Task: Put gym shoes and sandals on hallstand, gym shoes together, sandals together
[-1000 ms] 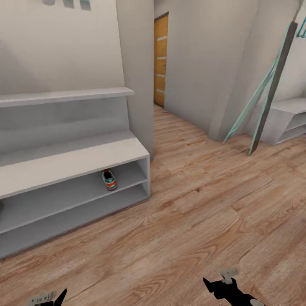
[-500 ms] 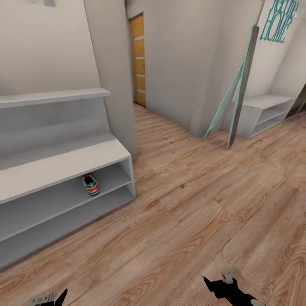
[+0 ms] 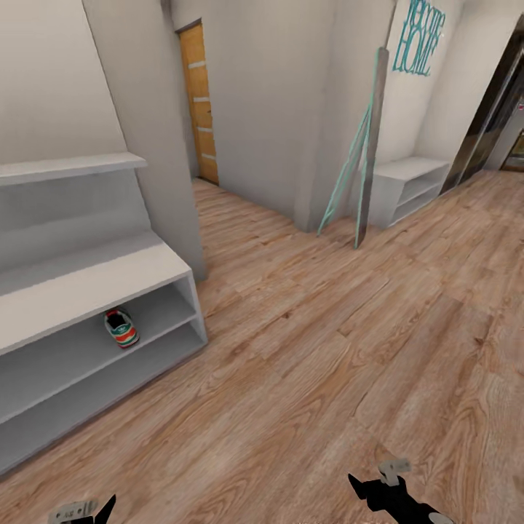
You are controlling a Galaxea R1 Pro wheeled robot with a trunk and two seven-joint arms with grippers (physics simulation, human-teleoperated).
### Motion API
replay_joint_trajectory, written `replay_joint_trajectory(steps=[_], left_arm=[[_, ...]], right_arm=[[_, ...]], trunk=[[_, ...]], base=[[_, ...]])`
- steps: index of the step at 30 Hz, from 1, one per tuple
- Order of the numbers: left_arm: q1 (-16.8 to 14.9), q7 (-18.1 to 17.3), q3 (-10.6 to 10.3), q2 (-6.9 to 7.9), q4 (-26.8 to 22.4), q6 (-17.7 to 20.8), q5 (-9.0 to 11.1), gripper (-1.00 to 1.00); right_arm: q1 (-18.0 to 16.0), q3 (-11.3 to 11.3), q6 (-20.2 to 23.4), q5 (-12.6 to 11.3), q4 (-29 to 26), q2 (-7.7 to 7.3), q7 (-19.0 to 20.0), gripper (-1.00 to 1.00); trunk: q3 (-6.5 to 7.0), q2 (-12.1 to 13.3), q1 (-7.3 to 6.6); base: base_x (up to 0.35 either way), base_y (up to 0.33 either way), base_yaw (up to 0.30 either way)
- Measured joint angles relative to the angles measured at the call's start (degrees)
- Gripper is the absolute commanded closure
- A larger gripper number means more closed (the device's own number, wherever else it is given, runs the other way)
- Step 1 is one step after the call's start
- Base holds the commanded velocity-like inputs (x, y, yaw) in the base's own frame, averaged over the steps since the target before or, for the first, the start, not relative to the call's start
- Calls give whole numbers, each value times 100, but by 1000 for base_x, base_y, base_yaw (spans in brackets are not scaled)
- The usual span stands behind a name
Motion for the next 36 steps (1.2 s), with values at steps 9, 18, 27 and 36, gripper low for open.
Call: replay_joint_trajectory(steps=[9,18,27,36], left_arm=[[0,24,7,-45,-1,0,-8,-100],[0,32,8,-50,0,7,-9,-100],[0,35,8,-50,0,4,-9,-100],[0,33,8,-48,-5,8,-6,-100]], right_arm=[[0,0,0,0,0,0,-63,-100],[0,0,1,-3,0,1,-183,-100],[4,1,1,-4,0,1,-201,-100],[6,1,1,-6,0,1,-203,-100]], trunk=[[0,0,0],[0,0,0],[0,0,0],[0,0,0]], base=[[0,0,-276],[0,0,-276],[0,0,-276],[0,0,-276]])
